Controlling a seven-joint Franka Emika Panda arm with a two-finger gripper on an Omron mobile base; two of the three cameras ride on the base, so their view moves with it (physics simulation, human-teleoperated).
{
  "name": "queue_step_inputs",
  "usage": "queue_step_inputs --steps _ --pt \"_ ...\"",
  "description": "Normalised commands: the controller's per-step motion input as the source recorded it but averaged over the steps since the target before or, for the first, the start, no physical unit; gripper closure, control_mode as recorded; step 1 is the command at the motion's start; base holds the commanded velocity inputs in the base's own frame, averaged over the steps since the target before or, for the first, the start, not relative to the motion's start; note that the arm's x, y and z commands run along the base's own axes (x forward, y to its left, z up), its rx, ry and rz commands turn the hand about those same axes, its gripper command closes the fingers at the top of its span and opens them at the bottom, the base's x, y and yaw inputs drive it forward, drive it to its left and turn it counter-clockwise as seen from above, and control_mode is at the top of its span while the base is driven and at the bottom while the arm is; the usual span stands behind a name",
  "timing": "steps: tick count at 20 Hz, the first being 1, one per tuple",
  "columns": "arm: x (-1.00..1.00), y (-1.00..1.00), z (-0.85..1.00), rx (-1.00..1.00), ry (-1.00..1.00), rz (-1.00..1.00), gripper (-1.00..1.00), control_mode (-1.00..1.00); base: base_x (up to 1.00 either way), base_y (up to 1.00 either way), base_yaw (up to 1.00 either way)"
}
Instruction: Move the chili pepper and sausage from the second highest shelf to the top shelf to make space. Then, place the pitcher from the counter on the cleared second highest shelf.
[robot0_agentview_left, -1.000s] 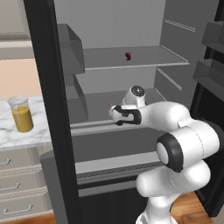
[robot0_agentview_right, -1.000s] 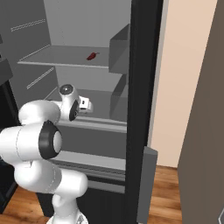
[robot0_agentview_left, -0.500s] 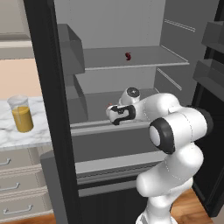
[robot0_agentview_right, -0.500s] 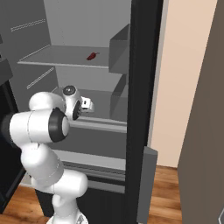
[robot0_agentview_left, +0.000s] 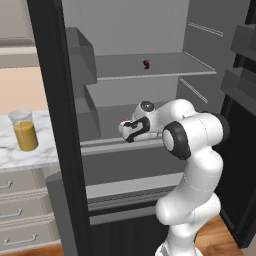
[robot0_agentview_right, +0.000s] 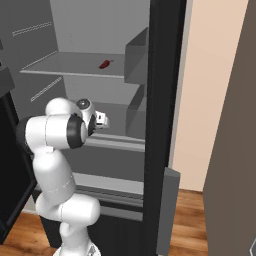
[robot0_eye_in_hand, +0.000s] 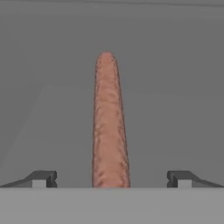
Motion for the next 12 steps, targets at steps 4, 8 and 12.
queue_step_inputs --steps 4,8,12 --pt "0.4 0.03 -0.28 0.0 0.01 0.0 -1.0 -1.0 0.0 0.0 0.0" --pt "0.41 0.02 -0.26 0.0 0.02 0.0 -1.0 -1.0 0.0 0.0 0.0" --pt "0.22 0.09 -0.39 0.0 0.05 0.0 -1.0 -1.0 0.0 0.0 0.0"
